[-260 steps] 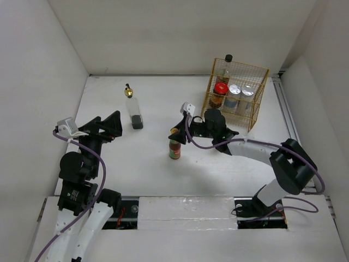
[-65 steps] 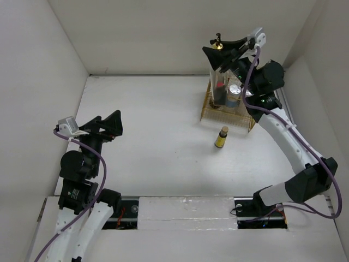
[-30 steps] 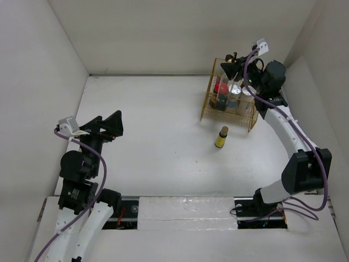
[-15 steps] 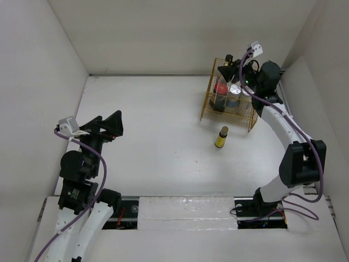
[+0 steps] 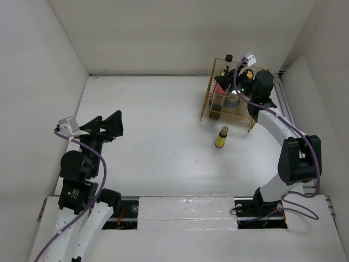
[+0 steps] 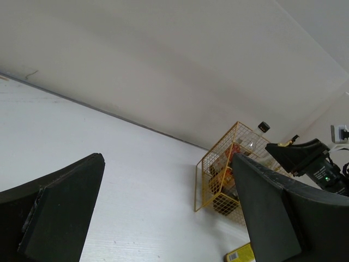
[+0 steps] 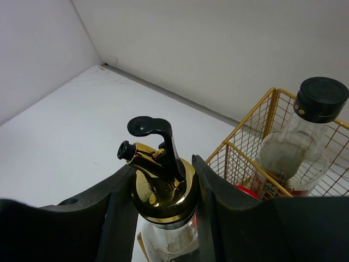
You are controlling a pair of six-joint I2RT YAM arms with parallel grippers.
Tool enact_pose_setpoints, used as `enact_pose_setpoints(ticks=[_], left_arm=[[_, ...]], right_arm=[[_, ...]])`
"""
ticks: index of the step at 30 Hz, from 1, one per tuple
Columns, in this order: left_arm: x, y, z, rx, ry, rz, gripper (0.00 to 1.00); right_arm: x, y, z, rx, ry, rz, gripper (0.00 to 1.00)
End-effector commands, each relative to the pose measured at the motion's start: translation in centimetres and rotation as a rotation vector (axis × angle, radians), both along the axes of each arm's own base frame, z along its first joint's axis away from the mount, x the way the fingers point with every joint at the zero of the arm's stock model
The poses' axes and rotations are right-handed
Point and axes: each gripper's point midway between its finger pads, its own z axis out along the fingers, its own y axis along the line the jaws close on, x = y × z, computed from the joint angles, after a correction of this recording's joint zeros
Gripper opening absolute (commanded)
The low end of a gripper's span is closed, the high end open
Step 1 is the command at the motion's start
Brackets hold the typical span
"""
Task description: Organize the condiment bottles
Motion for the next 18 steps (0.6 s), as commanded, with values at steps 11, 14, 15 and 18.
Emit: enact_pose_setpoints(ticks=[11,14,15,18], left_arm=[[0.2,-0.1,0.8,-0.004,-0.037,-0.005,1.00],[0.1,-0.3,1.1,-0.004,-0.046,-0.014,1.00],[0.1,-0.3,1.1,-0.004,-0.046,-0.014,1.00],[0.1,-0.4,1.1,-0.002,-0.047,-0.023,1.00]], right_arm=[[-1.6,-0.2,5.5,0.031,-0.153,-0.036,0.89],[-2.8,-1.1,8.6,0.048,-0.203,-0.082,0.92],[-3.2,-1.0,8.6,0.042,-0.203,-0.090,0.93],[-4.4,-1.8,10.1,0.058,-0.216,-0.147,0.96]])
